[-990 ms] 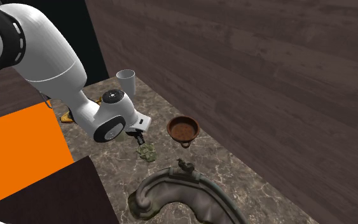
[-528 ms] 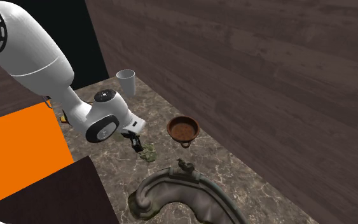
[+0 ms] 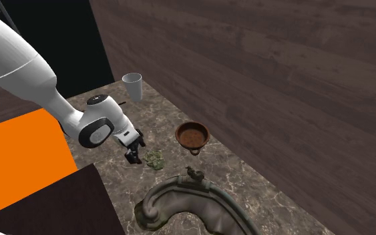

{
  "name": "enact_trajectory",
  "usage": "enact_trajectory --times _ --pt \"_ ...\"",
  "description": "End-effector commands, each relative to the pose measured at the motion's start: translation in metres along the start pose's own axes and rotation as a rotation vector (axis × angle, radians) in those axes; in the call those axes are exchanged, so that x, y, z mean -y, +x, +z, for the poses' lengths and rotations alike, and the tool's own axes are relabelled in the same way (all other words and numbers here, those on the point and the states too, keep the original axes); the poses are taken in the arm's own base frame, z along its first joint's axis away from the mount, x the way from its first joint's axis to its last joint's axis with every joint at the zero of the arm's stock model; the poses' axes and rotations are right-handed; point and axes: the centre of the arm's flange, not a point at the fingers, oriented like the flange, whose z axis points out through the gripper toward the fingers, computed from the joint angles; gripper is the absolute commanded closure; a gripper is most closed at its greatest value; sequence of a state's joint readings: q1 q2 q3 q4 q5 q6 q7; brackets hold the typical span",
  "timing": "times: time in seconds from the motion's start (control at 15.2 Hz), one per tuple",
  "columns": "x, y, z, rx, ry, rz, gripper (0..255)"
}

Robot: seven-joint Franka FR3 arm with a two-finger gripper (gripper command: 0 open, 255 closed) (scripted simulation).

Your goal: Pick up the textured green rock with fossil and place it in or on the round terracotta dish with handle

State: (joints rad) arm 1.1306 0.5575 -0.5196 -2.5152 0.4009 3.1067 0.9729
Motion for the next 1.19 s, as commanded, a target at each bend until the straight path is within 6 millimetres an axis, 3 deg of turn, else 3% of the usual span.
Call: enact_trajectory --times 0.0,0.53,0.59,1.12 --pt "0.0008 -0.0014 0.0100 -0.001 0.000 0.003 0" --pt "0.0008 -0.0014 0.0130 -0.001 0.000 0.003 0" --pt "0.0008 -0.0014 0.0130 -0.001 0.000 0.003 255" --pt "0.0014 -0.0011 0.0132 -0.001 0.000 0.003 255"
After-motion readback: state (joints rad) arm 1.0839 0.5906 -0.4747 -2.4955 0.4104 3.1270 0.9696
